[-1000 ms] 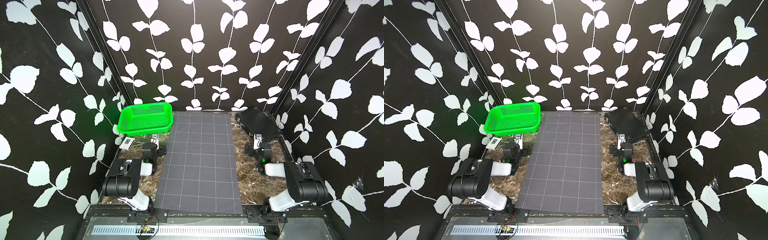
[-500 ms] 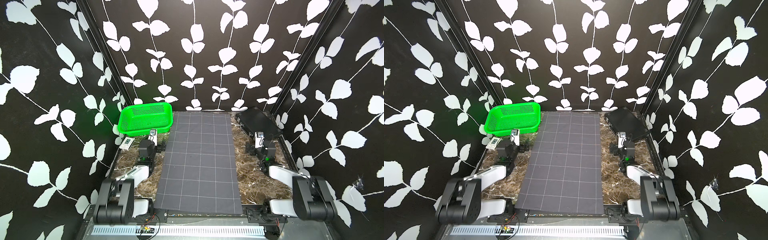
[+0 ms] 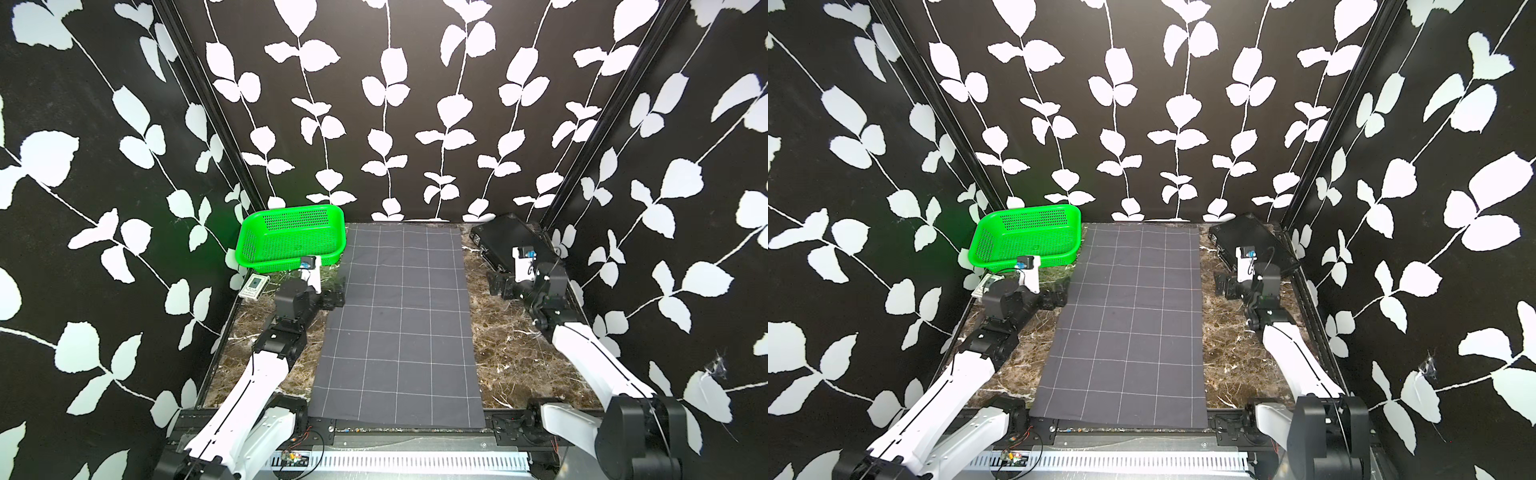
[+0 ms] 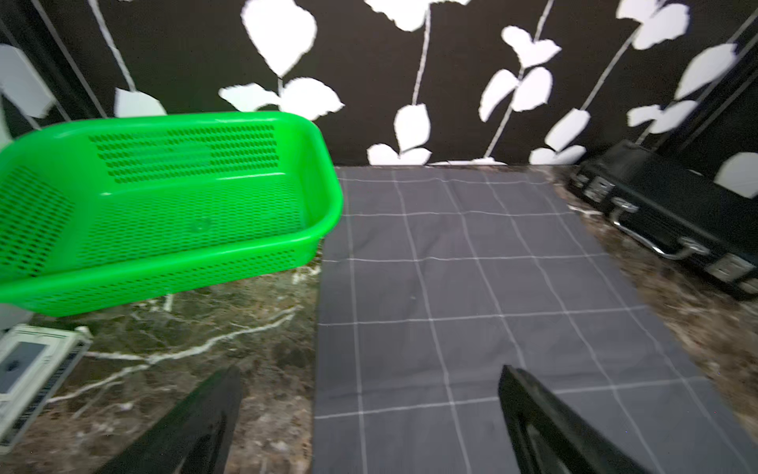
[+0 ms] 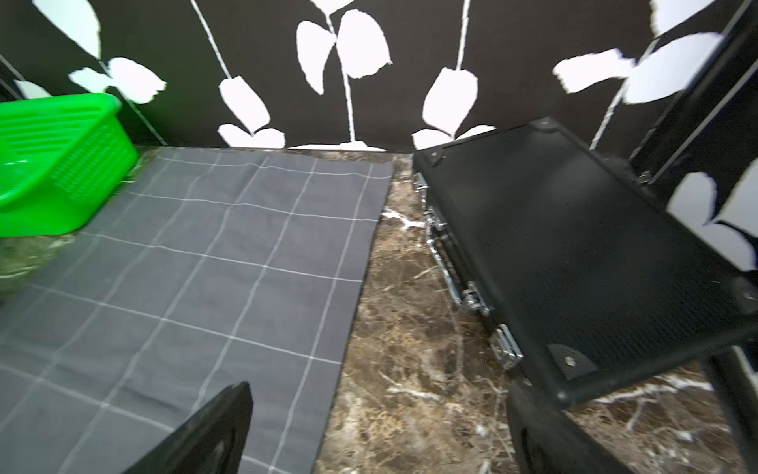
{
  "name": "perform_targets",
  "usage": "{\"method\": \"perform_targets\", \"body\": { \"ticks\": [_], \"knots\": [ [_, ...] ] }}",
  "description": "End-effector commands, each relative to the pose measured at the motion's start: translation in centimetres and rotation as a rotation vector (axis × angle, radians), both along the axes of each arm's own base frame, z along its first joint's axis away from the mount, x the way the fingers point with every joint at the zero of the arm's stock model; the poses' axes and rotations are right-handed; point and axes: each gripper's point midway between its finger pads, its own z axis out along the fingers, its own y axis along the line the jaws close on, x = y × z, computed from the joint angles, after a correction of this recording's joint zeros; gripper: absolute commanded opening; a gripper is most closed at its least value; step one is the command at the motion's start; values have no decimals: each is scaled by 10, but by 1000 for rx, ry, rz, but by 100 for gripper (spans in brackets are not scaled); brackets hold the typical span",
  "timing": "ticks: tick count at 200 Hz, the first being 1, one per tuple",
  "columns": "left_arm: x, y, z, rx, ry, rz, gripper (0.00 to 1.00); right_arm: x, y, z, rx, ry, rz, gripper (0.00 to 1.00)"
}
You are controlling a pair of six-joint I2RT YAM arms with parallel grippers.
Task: Roll up the pillowcase
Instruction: Fold the pillowcase.
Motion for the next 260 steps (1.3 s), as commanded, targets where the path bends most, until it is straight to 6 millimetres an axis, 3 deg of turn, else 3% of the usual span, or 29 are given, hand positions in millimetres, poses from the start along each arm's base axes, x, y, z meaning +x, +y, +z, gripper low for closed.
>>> {"method": "perform_targets", "body": {
  "ticks": [1,39,80,87,92,116,165,197,236,260],
  "knots": [
    [-16,-35,-11,-51,137,-69,99,0,18,5,84,118,74,99],
    [-30,-123,-6,-77,185,-276,99,21,32,-4,81,270,93,98],
    [-52,-209,-35,-68,292,-421,99,53,40,-24,-25,389,28,96],
    [-56,-223,-37,-62,301,-434,99,57,41,-39,-33,441,20,95],
    [-59,-233,-39,-51,309,-450,99,67,42,-35,-33,442,16,94],
    [-72,-270,-47,-15,339,-492,98,87,47,-47,-63,495,9,91],
    [-108,-318,-77,91,391,-561,97,126,54,-83,-133,572,-4,82],
    [-128,-341,-94,164,397,-608,97,151,58,-95,-151,580,-17,75],
    [-149,-360,-116,232,428,-641,96,176,60,-115,-145,591,-55,67],
    [-152,-365,-126,264,451,-602,91,186,64,-128,-164,614,-57,64]
  ]
}}
